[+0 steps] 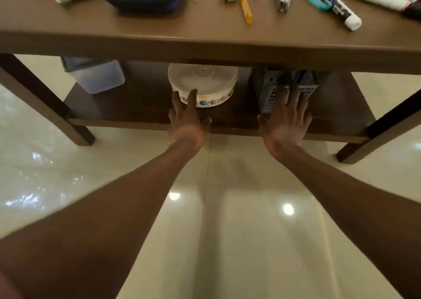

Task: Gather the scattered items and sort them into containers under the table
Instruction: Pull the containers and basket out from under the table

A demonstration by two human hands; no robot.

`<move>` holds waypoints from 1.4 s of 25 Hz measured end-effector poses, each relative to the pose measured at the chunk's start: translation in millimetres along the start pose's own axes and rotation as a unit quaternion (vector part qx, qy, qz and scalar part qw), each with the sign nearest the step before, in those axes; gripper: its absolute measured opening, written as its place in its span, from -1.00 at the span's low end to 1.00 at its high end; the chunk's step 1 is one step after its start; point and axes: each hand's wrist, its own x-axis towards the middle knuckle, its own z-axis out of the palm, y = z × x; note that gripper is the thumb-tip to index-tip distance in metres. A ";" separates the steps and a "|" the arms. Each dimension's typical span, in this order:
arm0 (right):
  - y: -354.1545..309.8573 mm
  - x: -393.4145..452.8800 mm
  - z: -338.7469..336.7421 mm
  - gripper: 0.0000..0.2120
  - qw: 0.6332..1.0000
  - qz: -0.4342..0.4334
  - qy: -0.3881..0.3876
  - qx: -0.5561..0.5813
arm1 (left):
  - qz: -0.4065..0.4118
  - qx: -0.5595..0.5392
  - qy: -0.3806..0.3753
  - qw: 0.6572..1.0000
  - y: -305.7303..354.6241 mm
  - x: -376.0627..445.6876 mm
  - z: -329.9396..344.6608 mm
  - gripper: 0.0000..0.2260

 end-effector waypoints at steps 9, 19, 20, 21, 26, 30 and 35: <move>10.5 41.1 28.7 -0.22 0.991 -0.072 0.052 -0.099 | -0.102 -0.133 0.038 0.985 -0.3 68.5 21.5 -0.48; -3.6 34.4 -0.7 -0.69 0.993 -0.041 0.047 -0.104 | -0.204 -0.185 0.075 0.958 20.9 64.8 20.2 -0.43; -5.5 33.2 -1.4 -0.68 0.992 -0.042 0.048 -0.106 | -0.219 -0.195 0.085 0.952 22.5 59.4 21.1 -0.42; -6.2 32.6 -1.1 -0.66 0.993 -0.044 0.051 -0.099 | -0.240 -0.211 0.103 0.942 24.6 53.1 21.8 -0.40; 4.0 27.3 -3.5 -0.61 0.989 -0.043 0.141 -0.010 | -0.356 -0.281 0.187 0.872 37.0 31.5 28.0 -0.25; -0.5 29.2 -8.9 -0.58 0.976 0.001 0.206 0.073 | -0.389 -0.317 0.186 0.845 37.6 30.6 23.9 -0.23; 1.5 38.6 -12.8 -0.43 0.927 0.178 0.190 0.271 | -0.431 -0.541 0.128 0.711 28.8 30.1 22.9 -0.21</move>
